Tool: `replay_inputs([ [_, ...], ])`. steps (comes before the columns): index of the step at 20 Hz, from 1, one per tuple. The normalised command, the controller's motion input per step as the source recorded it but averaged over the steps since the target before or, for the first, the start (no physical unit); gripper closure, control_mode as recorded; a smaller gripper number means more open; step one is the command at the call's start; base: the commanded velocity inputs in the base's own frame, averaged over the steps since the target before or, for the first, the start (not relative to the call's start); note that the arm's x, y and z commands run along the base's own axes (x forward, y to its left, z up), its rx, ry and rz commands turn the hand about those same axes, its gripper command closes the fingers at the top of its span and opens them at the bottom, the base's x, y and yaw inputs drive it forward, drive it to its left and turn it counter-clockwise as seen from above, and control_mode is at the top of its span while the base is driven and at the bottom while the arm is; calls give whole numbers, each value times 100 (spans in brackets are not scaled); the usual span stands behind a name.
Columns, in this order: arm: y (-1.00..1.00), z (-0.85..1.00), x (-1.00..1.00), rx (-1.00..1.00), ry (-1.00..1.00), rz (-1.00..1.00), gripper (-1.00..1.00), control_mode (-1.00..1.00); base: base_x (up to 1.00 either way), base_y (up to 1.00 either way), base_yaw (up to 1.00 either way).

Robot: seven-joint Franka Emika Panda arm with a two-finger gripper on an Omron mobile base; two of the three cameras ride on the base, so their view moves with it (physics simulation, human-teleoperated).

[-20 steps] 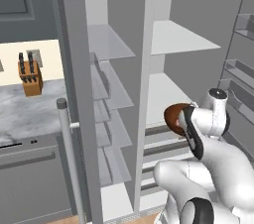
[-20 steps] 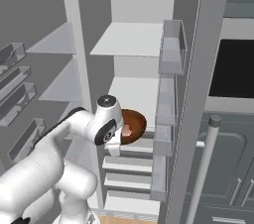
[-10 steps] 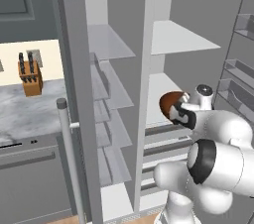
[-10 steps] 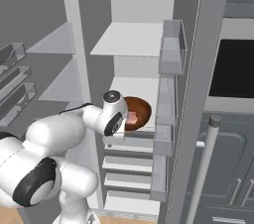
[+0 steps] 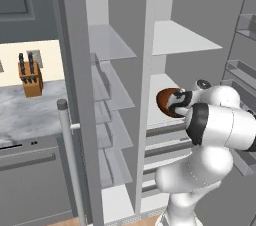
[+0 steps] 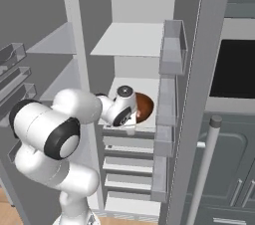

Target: Place one of the steaks on the plate and the other in the bowl. Then place the bowl in the fridge.

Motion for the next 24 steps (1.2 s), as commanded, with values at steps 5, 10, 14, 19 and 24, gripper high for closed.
replay_inputs([
  [5, 0, -35, 32, 0, -4, 11, 100, -100, 0, 0, 0],
  [10, 0, -43, 28, -4, -3, -7, 100, -100, 0, 0, 0],
  [14, 3, -21, 45, -12, 4, -13, 100, -100, 0, 0, 0],
  [19, 20, -6, 36, -12, 0, -15, 100, -100, 0, 0, 0],
  [24, 30, 0, 27, -5, 0, -9, 100, -100, 0, 0, 0],
])
